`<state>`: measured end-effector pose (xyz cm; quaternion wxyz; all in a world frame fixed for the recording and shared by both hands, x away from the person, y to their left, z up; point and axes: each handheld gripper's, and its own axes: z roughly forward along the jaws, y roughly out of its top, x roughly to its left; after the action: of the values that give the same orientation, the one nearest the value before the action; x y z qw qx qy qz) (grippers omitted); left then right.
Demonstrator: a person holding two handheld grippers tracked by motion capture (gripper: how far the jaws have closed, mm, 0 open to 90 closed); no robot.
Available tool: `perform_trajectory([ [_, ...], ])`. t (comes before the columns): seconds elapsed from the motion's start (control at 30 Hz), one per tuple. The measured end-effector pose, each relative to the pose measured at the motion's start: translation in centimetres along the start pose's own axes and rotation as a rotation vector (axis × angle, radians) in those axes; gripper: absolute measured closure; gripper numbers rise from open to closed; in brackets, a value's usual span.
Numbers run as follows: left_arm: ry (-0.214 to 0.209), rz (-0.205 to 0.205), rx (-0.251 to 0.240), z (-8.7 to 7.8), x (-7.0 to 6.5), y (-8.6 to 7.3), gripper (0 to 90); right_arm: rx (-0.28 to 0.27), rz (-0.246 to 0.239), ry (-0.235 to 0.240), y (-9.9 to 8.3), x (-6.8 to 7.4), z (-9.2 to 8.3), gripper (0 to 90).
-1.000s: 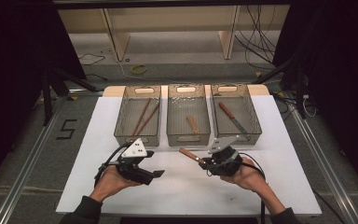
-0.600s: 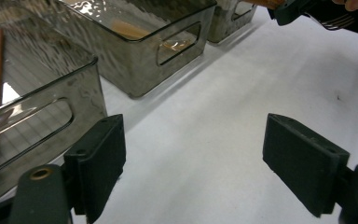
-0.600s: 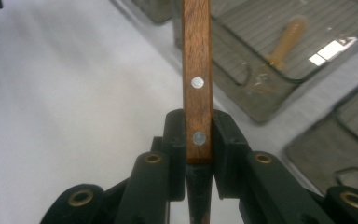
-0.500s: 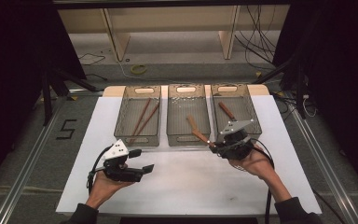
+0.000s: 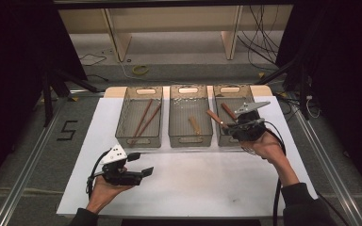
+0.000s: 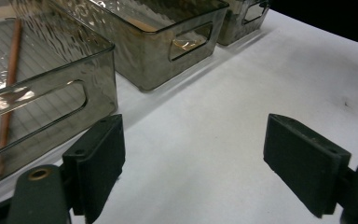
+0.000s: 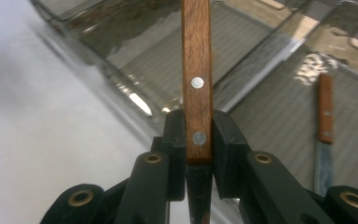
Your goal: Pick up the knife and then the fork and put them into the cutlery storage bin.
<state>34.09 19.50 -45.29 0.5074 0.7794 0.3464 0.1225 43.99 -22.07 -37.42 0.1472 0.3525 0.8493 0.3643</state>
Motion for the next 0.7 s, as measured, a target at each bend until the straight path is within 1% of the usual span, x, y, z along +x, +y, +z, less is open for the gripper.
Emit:
perform_trajectory([
  [0.13, 0.004, 0.000, -0.004, -0.2, 0.2, -0.2, 19.9, -0.009, 0.038, -0.034, 0.7, -1.7, -0.1, 78.0],
  [0.27, 0.009, -0.006, -0.004, -0.3, 0.2, -0.4, 19.9, 0.004, 0.059, -0.067, 1.3, -3.0, 0.4, 78.1],
  [0.33, 0.014, -0.003, -0.008, -0.3, 0.2, -0.4, 19.8, 0.007, 0.074, -0.084, 1.5, -3.8, 0.7, 78.0],
  [0.47, 0.017, -0.008, -0.012, -0.4, 0.2, -0.5, 19.9, 0.020, 0.106, -0.109, 1.9, -4.9, 1.4, 78.0],
  [0.7, 0.025, -0.020, -0.033, -0.6, 0.4, -0.7, 19.5, 0.046, 0.141, -0.149, 2.2, -6.7, 2.7, 78.0],
])
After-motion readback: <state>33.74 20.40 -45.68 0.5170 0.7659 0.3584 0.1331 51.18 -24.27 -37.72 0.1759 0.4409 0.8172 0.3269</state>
